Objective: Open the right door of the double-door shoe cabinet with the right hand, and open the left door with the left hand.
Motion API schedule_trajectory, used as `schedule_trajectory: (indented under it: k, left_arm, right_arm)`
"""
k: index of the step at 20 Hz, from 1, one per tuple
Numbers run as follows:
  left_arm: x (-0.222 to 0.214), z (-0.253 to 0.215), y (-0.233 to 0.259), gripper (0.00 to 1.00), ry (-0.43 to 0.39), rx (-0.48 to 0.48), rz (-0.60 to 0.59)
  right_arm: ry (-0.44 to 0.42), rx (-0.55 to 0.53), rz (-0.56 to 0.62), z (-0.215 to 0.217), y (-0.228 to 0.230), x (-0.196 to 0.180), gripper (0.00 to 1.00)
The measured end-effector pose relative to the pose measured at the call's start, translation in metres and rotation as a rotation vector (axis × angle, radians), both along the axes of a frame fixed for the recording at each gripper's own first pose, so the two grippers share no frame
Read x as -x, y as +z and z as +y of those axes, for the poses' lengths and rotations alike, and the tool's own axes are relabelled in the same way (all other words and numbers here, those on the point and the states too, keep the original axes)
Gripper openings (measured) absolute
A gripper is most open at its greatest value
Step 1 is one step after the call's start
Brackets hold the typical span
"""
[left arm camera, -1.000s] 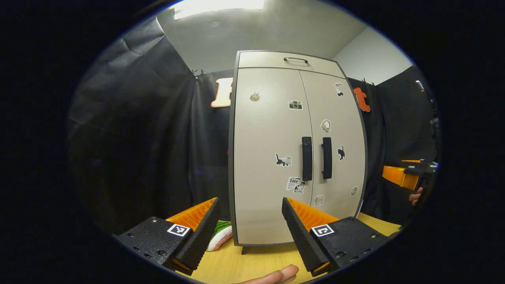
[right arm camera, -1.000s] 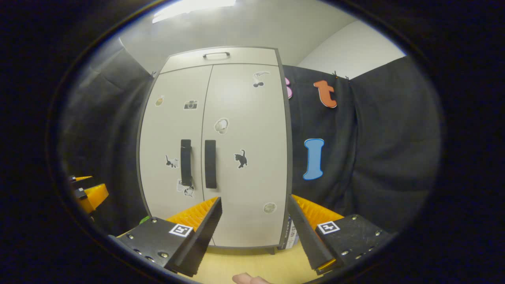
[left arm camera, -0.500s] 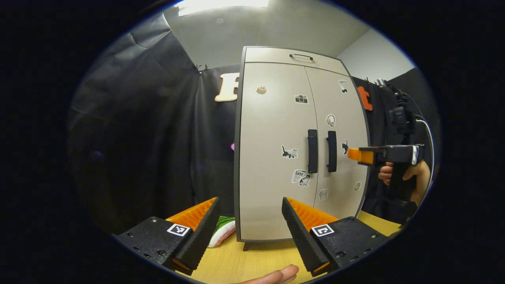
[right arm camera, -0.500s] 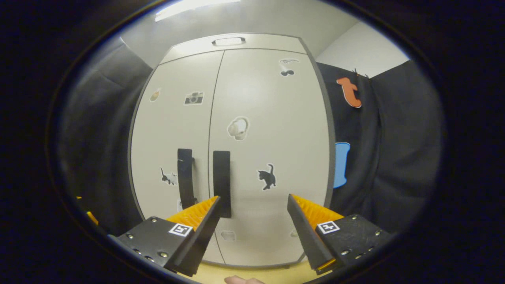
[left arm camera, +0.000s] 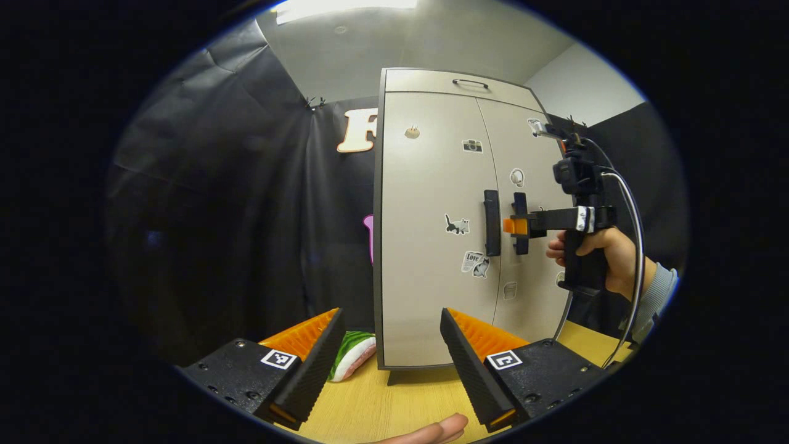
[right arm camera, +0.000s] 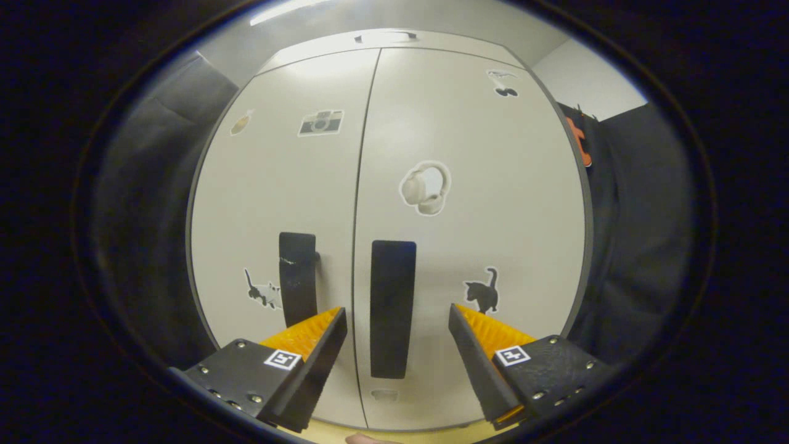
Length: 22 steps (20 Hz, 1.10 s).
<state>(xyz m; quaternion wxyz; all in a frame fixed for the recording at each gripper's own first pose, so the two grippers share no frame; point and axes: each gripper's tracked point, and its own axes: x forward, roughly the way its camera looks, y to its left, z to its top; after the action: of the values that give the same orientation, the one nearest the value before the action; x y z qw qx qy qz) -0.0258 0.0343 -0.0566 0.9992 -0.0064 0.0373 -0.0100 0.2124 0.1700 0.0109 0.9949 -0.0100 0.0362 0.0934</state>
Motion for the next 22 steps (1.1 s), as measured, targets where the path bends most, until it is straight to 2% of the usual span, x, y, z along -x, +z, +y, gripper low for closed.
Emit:
schedule_trajectory:
  k: [2, 3, 4, 5, 7, 8, 9, 17, 20, 22]
  left_arm:
    - [0.002, 0.002, 0.002, 0.96, 0.0, -0.003, -0.006]
    - [0.003, 0.002, 0.004, 0.96, 0.001, -0.007, -0.011]
    - [0.003, 0.002, 0.006, 0.96, 0.005, -0.013, -0.014]
    - [0.004, 0.002, 0.009, 0.96, 0.008, -0.02, -0.018]
    - [0.003, 0.0, 0.015, 0.96, 0.012, -0.033, -0.025]
    - [0.004, -0.003, 0.018, 0.96, 0.01, -0.035, -0.028]
    - [0.005, -0.006, 0.02, 0.95, 0.006, -0.037, -0.031]
    - [0.012, -0.027, 0.034, 0.95, -0.009, -0.015, -0.039]
    - [0.017, -0.033, 0.039, 0.95, -0.013, 0.0, -0.046]
    - [0.02, -0.041, 0.041, 0.95, -0.021, 0.042, -0.047]
  right_arm:
    - [-0.017, 0.006, 0.003, 0.0, 0.0, -0.008, 0.85]
    - [-0.04, -0.01, 0.006, -0.002, 0.002, -0.01, 0.75]
    - [-0.049, -0.039, 0.017, -0.002, 0.004, -0.008, 0.71]
    - [-0.051, -0.068, 0.033, -0.001, 0.004, -0.008, 0.52]
    - [-0.009, -0.079, 0.051, 0.004, 0.003, -0.008, 0.46]
    - [-0.014, -0.074, 0.058, 0.002, 0.006, -0.005, 0.33]
    - [-0.001, -0.062, 0.072, 0.004, 0.001, -0.006, 0.24]
    - [0.118, -0.061, 0.094, 0.0, 0.008, 0.014, 0.24]
    - [0.17, -0.11, 0.133, -0.005, 0.009, 0.023, 0.24]
    - [0.202, -0.113, 0.132, -0.009, 0.011, 0.027, 0.24]
